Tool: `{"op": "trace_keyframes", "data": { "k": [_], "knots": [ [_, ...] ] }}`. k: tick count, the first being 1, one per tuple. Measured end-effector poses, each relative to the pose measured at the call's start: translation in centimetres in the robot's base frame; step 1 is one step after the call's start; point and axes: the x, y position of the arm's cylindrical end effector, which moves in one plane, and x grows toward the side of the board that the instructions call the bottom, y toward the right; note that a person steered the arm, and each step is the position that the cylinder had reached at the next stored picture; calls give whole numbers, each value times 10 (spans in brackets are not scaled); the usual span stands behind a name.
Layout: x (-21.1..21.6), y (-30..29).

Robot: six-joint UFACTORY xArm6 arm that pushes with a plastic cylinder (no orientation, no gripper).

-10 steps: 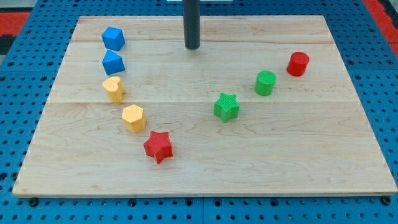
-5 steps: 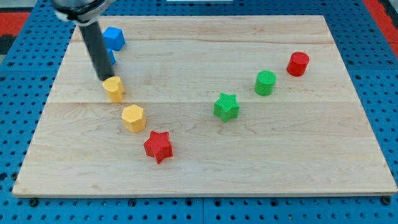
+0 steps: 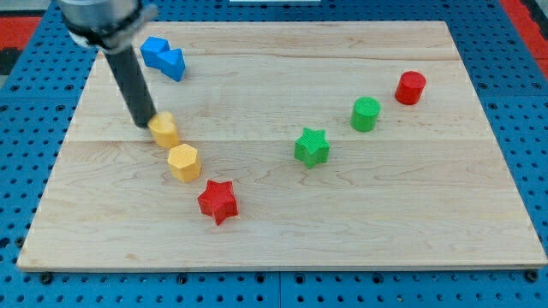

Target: Move red star closer to green star

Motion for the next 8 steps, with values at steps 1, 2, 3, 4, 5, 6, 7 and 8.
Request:
{"op": "trace_keyframes", "data": {
  "k": [1, 2, 3, 4, 5, 6, 7, 8],
  "knots": [
    [1, 6],
    [12, -38],
    [99, -20],
    [125, 33],
    [123, 66],
    [117, 102],
    [106, 112],
    [98, 79]
  ]
}}
